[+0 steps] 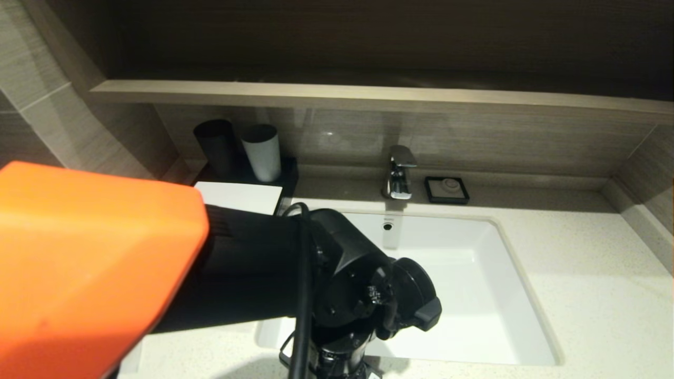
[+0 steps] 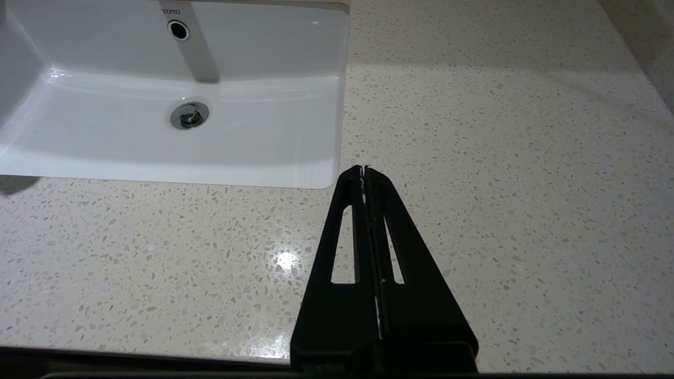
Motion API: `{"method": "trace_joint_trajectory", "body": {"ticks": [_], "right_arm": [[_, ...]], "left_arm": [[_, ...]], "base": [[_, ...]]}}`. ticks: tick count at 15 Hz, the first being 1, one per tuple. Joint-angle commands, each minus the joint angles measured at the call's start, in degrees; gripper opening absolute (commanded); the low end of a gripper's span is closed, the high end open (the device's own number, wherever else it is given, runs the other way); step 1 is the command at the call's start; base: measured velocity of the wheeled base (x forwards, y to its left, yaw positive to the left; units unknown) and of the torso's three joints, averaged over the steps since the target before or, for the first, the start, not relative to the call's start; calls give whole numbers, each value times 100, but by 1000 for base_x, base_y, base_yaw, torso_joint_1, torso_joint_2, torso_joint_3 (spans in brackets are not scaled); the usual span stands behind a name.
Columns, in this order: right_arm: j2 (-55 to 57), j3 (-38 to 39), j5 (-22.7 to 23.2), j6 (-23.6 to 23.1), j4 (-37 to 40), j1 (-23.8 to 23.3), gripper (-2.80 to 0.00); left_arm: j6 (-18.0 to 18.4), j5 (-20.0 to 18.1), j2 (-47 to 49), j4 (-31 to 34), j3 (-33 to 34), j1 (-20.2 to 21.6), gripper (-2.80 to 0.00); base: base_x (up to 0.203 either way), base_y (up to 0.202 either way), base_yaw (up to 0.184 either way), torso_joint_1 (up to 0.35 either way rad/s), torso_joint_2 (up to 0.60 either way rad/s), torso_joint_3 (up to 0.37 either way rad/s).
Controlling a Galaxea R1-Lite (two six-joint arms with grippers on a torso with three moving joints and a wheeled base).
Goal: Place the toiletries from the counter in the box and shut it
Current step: Pick up the bathroom toiletry
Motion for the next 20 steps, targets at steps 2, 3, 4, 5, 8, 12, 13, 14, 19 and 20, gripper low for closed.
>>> {"method": "trace_joint_trajectory", "body": {"ticks": [2, 3, 4, 5, 8, 12, 13, 14, 19, 20], "right_arm": [[2, 1, 0, 0, 2, 1, -280], [2, 1, 0, 0, 2, 1, -280], [2, 1, 0, 0, 2, 1, -280], [2, 1, 0, 0, 2, 1, -280], [2, 1, 0, 0, 2, 1, -280], [2, 1, 0, 0, 2, 1, -280], [2, 1, 0, 0, 2, 1, -280], [2, 1, 0, 0, 2, 1, -280], [2, 1, 0, 0, 2, 1, -280], [2, 1, 0, 0, 2, 9, -280]], "left_arm": [[-14, 32, 107, 14, -30, -12, 0], [-14, 66, 132, 14, -32, -12, 0], [-21, 177, 169, 14, -32, -12, 0], [-23, 231, 198, 14, -32, -12, 0], [-23, 237, 228, 14, -32, -12, 0], [-16, 246, 250, 14, -41, -12, 0], [-21, 246, 257, 14, -41, -12, 0], [-15, 246, 257, 14, -41, -12, 0], [-14, 246, 284, 40, -41, -12, -280], [-14, 246, 284, 49, -41, -12, -280]], "base": [[0, 0, 0, 0, 0, 0], [0, 0, 0, 0, 0, 0], [0, 0, 0, 0, 0, 0], [0, 0, 0, 0, 0, 0], [0, 0, 0, 0, 0, 0], [0, 0, 0, 0, 0, 0], [0, 0, 0, 0, 0, 0], [0, 0, 0, 0, 0, 0], [0, 0, 0, 0, 0, 0], [0, 0, 0, 0, 0, 0]]}}
